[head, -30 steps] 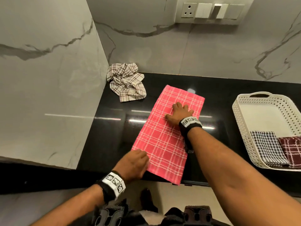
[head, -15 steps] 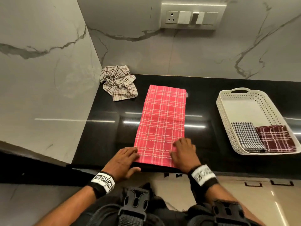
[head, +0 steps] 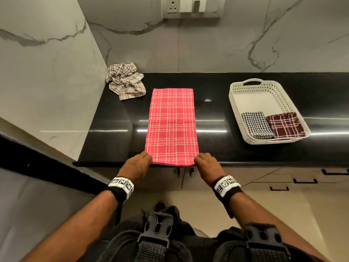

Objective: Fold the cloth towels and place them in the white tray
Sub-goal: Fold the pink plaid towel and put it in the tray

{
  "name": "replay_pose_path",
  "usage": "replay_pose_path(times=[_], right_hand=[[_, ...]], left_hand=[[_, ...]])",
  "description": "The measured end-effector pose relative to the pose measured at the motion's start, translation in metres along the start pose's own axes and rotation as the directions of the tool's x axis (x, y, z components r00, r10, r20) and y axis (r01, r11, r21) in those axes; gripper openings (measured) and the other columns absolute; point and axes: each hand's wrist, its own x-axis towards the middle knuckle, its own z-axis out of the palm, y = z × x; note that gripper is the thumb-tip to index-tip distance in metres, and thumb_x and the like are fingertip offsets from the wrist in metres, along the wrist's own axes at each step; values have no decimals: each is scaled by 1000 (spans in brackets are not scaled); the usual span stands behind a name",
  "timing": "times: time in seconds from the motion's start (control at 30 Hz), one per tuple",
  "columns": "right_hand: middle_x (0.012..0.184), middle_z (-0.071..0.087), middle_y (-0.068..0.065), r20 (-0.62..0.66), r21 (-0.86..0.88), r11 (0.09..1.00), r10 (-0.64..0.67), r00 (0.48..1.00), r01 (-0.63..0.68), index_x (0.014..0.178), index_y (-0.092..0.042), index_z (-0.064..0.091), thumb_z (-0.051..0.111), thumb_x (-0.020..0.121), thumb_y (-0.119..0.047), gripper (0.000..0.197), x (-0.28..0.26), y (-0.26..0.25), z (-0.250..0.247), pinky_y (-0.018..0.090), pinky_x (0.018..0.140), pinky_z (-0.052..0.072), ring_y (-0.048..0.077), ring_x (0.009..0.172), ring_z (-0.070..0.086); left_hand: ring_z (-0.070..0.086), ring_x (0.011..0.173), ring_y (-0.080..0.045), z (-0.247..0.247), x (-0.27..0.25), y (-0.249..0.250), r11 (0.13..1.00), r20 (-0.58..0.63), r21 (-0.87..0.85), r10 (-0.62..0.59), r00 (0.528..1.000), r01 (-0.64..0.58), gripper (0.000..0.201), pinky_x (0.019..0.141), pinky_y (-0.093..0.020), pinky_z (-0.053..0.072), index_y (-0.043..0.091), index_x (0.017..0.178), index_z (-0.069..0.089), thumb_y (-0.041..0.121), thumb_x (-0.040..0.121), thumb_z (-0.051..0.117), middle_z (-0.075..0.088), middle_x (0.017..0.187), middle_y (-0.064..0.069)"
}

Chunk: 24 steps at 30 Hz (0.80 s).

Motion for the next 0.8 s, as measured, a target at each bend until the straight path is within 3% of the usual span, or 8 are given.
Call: replay_pose_path(times=[0.1, 0.2, 0.3, 0.4, 0.5, 0.57, 0.63, 0.8], right_hand=[[90, 61, 7, -58, 105, 994, 9, 998, -3, 91, -14, 65, 64, 86, -7, 9, -11, 7, -8, 43, 71, 50, 30, 82, 55], [93, 63, 4, -78, 168, 985, 38, 996, -25, 95, -16, 71, 63, 91, -13, 9, -22, 9, -26, 37, 77, 49, 24, 88, 53], [95, 67, 3, 32, 252, 967, 29, 999, -36, 96, -15, 75, 67, 90, -15, 10, -35, 6, -52, 31, 79, 46, 23, 90, 60], [90, 71, -8, 192, 423, 897, 47, 980, -126, 95, -20, 77, 72, 89, -19, 8, -49, 5, -84, 23, 78, 45, 7, 84, 64], [90, 75, -15, 273, 600, 783, -3, 962, -167, 97, -24, 78, 73, 89, -21, 10, -52, 7, -115, 23, 83, 52, 0, 89, 68], [96, 77, -7, 251, 741, 647, -23, 968, -177, 102, -18, 78, 72, 90, -14, 14, -42, 8, -137, 25, 88, 54, 9, 95, 71], [98, 77, 1, 190, 832, 531, 4, 982, -163, 103, -10, 76, 71, 88, -6, 16, -21, 10, -152, 25, 88, 55, 15, 96, 72], [87, 73, 5, 2, 836, 539, 181, 983, -100, 100, -9, 72, 66, 91, 0, 14, 73, 23, -152, 32, 77, 57, 17, 80, 66]], left_hand=[[68, 83, -32, -5, -8, 7, 990, -12, -121, -73, 997, 71, 15, 71, -40, 56, 17, 109, 59, 16, 95, 59, 67, 104, -6], [67, 83, -26, -16, -19, 14, 979, -85, -201, 3, 996, -20, 16, 75, -41, 58, 12, 104, 68, 9, 88, 69, 70, 96, -5], [59, 79, -21, -29, -32, 25, 977, -61, -176, 109, 992, -118, 22, 71, -34, 55, 13, 104, 74, 4, 84, 74, 68, 92, -1], [58, 82, -19, -41, -46, 29, 963, -6, -257, 89, 996, -88, 39, 75, -34, 54, 15, 118, 71, -3, 85, 66, 66, 93, -1], [62, 85, -10, -68, -52, 36, 903, 49, -424, 96, 994, -66, 36, 79, -25, 53, 17, 123, 68, 13, 89, 60, 66, 94, 4], [64, 91, -6, -94, -42, 35, 851, 61, -523, 95, 994, -49, 38, 81, -17, 52, 17, 123, 68, 28, 89, 54, 67, 97, 7], [66, 96, -4, -112, -19, 26, 827, 12, -561, 55, 998, -38, 31, 84, -17, 53, 15, 123, 68, 17, 93, 59, 68, 103, 9], [66, 94, -2, -129, 78, -12, 832, -81, -548, -162, 983, 92, 24, 83, -14, 51, 15, 117, 69, 11, 95, 62, 71, 103, 6]])
